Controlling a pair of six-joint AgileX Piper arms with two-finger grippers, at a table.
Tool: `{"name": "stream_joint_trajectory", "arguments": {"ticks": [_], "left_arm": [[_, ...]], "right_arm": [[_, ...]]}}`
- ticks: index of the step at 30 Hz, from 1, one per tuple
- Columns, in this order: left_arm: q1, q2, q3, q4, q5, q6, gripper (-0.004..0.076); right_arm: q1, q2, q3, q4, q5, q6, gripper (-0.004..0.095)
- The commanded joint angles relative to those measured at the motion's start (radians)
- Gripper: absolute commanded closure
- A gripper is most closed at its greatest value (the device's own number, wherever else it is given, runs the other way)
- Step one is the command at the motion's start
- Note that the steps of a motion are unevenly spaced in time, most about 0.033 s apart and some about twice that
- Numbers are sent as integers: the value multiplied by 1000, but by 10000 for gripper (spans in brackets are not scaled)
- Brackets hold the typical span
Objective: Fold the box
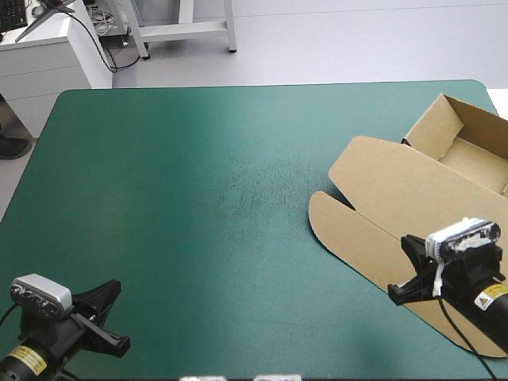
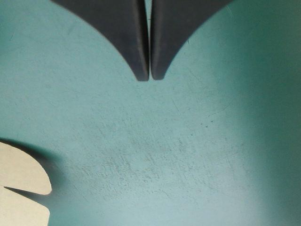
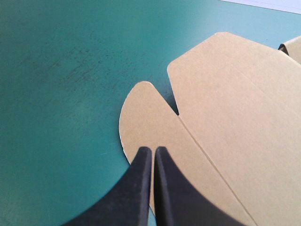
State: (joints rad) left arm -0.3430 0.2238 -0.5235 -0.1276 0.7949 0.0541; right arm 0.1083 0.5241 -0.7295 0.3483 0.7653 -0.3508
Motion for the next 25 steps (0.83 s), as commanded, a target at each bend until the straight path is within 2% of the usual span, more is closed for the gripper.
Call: {"name": "stream_joint_trajectory", "arguments": {"ticks": [1, 9, 25], "left_arm": [[-4, -61, 28, -18, -98, 2, 732], [-4, -178, 90, -23, -118, 2, 732], [-4, -187, 90, -19, -94, 2, 732]], "right_arm": [[4, -83, 70, 16, -110, -6, 908], [4, -285, 206, 16, -159, -6, 908], [4, -505, 313, 12, -165, 42, 908]]}}
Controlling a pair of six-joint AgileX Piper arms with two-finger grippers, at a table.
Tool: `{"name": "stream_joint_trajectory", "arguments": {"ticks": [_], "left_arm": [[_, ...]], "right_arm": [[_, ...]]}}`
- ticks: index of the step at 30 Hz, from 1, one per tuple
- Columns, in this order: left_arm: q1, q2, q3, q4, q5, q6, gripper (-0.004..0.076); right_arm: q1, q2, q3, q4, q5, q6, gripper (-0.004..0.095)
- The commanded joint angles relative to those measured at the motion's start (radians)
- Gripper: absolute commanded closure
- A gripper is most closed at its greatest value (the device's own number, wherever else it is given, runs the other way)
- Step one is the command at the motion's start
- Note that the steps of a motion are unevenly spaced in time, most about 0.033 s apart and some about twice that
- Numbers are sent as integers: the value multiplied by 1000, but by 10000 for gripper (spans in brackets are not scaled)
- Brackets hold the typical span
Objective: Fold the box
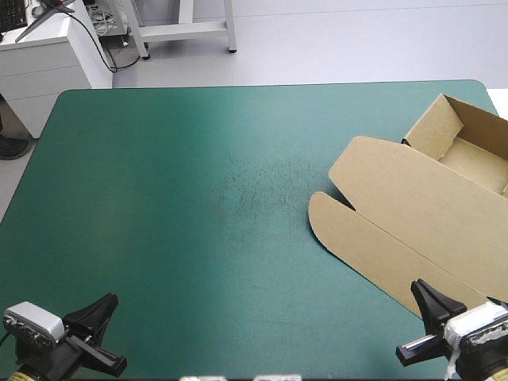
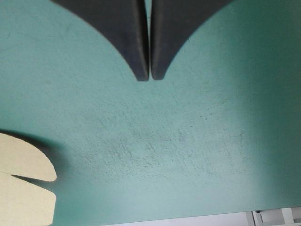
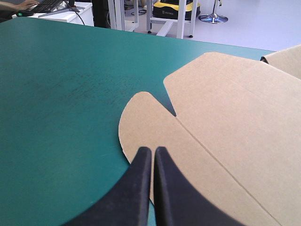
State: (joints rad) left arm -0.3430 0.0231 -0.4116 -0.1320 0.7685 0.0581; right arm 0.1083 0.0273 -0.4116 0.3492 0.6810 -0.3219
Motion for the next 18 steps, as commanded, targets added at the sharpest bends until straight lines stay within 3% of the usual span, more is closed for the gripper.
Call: {"name": "stream_joint_trajectory", "arguments": {"ticks": [1, 18], "left_arm": [[-4, 14, -22, -15, -68, -2, 732], [-4, 14, -22, -15, -68, -2, 732]], "right_arm": [[4, -18, -5, 11, -86, 16, 908], [4, -62, -7, -17, -19, 69, 908]]}}
